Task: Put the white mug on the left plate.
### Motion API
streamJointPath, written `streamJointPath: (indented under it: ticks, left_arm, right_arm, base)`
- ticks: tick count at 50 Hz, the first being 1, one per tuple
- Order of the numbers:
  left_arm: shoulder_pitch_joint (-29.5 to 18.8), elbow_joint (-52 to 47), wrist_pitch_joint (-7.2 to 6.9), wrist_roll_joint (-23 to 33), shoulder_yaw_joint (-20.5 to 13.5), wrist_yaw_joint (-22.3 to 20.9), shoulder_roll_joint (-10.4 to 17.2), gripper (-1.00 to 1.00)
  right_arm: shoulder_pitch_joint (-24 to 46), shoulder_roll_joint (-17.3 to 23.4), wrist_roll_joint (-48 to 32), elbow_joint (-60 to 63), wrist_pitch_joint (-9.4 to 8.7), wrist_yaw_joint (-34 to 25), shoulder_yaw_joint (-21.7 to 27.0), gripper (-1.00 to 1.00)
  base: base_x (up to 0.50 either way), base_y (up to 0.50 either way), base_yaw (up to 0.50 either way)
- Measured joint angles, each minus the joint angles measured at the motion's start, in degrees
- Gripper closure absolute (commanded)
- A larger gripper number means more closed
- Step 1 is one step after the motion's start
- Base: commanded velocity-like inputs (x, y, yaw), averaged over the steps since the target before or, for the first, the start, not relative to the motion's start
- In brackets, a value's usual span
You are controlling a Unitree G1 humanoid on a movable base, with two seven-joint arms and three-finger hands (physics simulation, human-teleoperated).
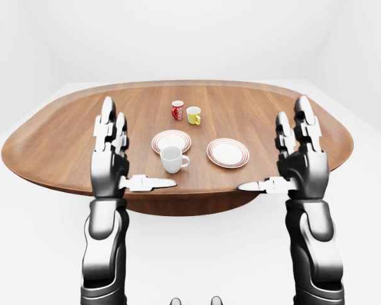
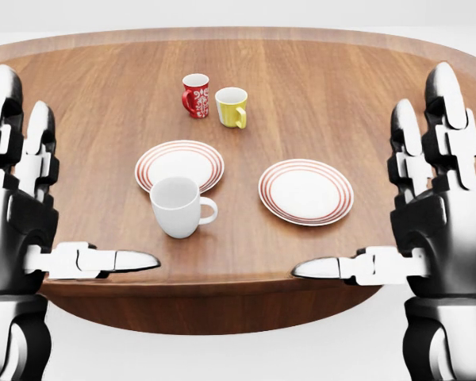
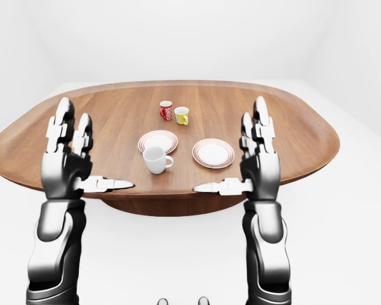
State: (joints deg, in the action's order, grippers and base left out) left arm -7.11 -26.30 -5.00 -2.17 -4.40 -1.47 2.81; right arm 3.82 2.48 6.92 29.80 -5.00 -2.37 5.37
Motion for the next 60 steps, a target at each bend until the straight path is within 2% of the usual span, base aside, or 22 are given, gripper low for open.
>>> streamJointPath:
  ticks: [6, 14, 38, 56, 60]
  left_arm:
    - [-1.3, -4.8, 0.0, -0.6, -0.3, 0.4, 0.3, -1.0]
    - [-2.1, -7.8, 0.0, -1.1, -0.5, 0.7, 0.4, -1.0]
    - [-2.9, -9.7, 0.0, -1.8, -1.3, 0.7, 1.0, -1.0]
    - [-2.7, -9.8, 0.0, -1.7, -1.3, 0.6, 1.0, -1.0]
    - [-2.7, -9.8, 0.0, -1.8, -1.1, 0.5, 0.9, -1.0]
  right_arm:
    - [1.5, 0.5, 2.4, 6.6, 0.0, 0.6, 0.9, -1.0]
    - [2.4, 0.9, 4.6, 11.0, 0.0, 1.4, 1.9, -1.0]
    - [3.1, 1.4, 7.1, 14.6, 0.0, 1.9, 2.2, -1.0]
    - [3.1, 1.3, 7.5, 14.0, 0.0, 2.6, 2.4, -1.0]
    - [3.0, 1.4, 7.6, 14.1, 0.0, 2.6, 2.5, -1.0]
  base:
    - [0.0, 0.03, 0.0]
    - [0.0, 0.47, 0.0]
    - [0.0, 0.5, 0.0]
    - [0.0, 0.01, 0.0]
    - [0.0, 0.4, 0.0]
